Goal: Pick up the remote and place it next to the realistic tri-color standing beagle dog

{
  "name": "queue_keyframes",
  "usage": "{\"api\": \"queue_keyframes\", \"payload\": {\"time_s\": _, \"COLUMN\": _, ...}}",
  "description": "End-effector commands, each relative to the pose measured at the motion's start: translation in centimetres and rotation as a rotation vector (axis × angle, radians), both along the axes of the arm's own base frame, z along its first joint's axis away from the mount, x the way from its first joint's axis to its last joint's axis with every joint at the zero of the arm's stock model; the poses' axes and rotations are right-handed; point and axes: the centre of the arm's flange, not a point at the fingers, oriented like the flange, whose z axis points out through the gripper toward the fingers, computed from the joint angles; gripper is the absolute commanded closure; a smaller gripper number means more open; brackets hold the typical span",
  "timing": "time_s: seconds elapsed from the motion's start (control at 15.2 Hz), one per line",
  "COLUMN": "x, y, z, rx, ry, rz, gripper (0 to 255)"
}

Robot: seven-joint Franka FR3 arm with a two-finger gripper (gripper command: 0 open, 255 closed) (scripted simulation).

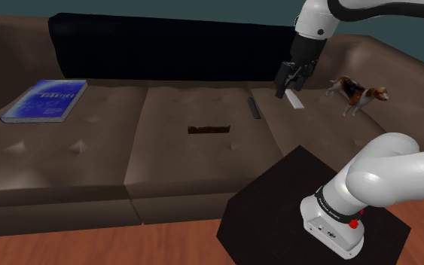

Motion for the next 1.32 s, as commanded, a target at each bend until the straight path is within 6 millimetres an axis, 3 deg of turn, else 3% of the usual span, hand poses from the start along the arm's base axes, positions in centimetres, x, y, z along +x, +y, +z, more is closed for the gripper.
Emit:
{"api": "queue_keyframes", "payload": {"time_s": 0.0, "x": 0.0, "y": 0.0, "z": 0.0, "rx": 0.0, "ry": 0.0, "rz": 0.0, "gripper": 0}}
{"api": "queue_keyframes", "payload": {"time_s": 1.25, "x": 16.6, "y": -12.1, "z": -15.5, "rx": -0.001, "ry": 0.07, "rz": -0.242, "gripper": 0}}
